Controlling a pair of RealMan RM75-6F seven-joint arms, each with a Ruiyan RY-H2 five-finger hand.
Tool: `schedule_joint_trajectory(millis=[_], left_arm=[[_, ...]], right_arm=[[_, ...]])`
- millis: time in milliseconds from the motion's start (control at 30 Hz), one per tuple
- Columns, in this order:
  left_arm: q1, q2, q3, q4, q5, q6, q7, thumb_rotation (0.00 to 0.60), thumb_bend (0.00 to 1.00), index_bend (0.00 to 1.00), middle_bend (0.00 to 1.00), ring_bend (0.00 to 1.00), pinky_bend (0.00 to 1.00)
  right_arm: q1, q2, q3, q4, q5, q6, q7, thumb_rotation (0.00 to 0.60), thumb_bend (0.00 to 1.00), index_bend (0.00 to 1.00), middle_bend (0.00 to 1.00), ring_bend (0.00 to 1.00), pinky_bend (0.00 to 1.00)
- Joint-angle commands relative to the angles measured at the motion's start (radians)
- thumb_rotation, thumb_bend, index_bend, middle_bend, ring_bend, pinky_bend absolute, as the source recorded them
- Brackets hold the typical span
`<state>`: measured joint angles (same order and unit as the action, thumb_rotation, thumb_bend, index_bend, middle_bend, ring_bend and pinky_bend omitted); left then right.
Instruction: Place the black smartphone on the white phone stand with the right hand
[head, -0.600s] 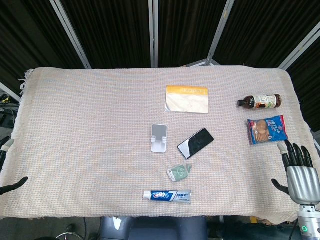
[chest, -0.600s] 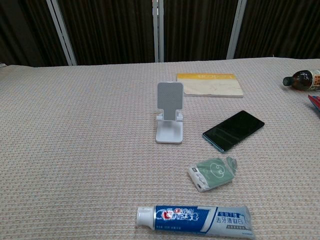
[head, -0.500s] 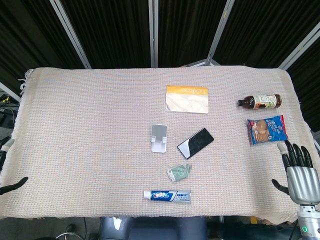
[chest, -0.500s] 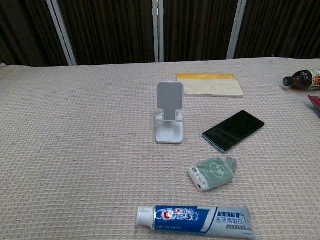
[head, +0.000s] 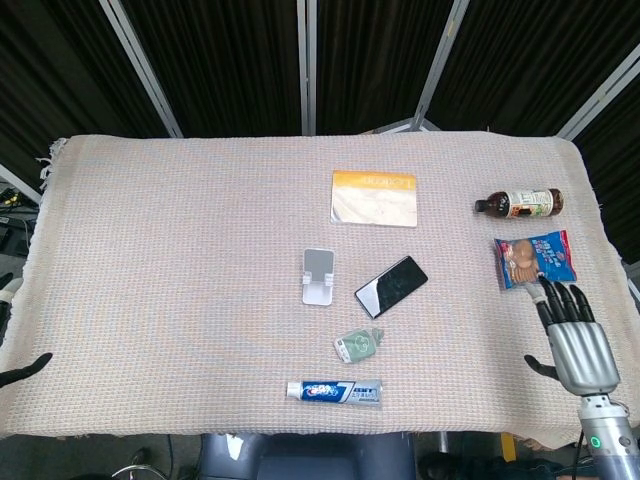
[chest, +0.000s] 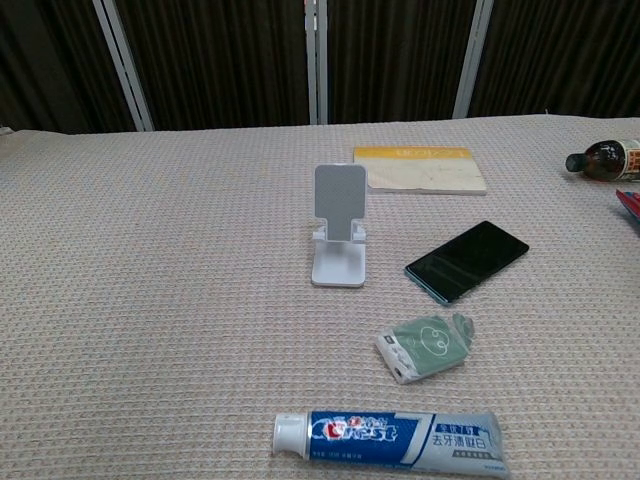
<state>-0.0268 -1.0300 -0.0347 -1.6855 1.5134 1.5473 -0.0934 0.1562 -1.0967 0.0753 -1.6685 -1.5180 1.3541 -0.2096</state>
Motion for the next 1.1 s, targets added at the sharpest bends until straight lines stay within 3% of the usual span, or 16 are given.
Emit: schedule_joint_trajectory(millis=[33, 167, 333, 500, 833, 1100], left_arm=[[-0.006, -0.009, -0.005, 0.007, -0.016, -0.013, 0.014, 0.600, 0.00, 0.00, 0.00, 0.00, 0.00], [-0.008, -0.021, -0.014, 0.014, -0.045, -0.023, 0.042, 0.600, 0.00, 0.00, 0.00, 0.00, 0.00], [-0.013, -0.030, -0.028, 0.018, -0.087, -0.039, 0.067, 0.600, 0.00, 0.00, 0.00, 0.00, 0.00], [-0.022, -0.042, -0.046, 0.033, -0.138, -0.064, 0.088, 0.600, 0.00, 0.00, 0.00, 0.00, 0.00], [-0.043, -0.063, -0.060, 0.063, -0.194, -0.114, 0.114, 0.600, 0.00, 0.00, 0.00, 0.00, 0.00], [-0.045, -0.070, -0.064, 0.071, -0.205, -0.120, 0.122, 0.600, 0.00, 0.00, 0.00, 0.00, 0.00]], right_arm=[[0.197, -0.018, 0.012, 0.107, -0.111, -0.218, 0.063, 0.600, 0.00, 0.00, 0.00, 0.00, 0.00], [0.358, -0.102, 0.022, 0.236, -0.181, -0.360, 0.192, 0.600, 0.00, 0.00, 0.04, 0.00, 0.01], [0.482, -0.207, 0.018, 0.382, -0.233, -0.425, 0.335, 0.600, 0.00, 0.08, 0.18, 0.09, 0.16], [0.587, -0.316, -0.008, 0.531, -0.279, -0.470, 0.413, 0.600, 0.00, 0.13, 0.25, 0.15, 0.20], [0.669, -0.478, -0.085, 0.771, -0.335, -0.472, 0.436, 0.600, 0.00, 0.18, 0.26, 0.17, 0.21], [0.682, -0.542, -0.119, 0.904, -0.340, -0.419, 0.412, 0.600, 0.00, 0.18, 0.25, 0.17, 0.21]])
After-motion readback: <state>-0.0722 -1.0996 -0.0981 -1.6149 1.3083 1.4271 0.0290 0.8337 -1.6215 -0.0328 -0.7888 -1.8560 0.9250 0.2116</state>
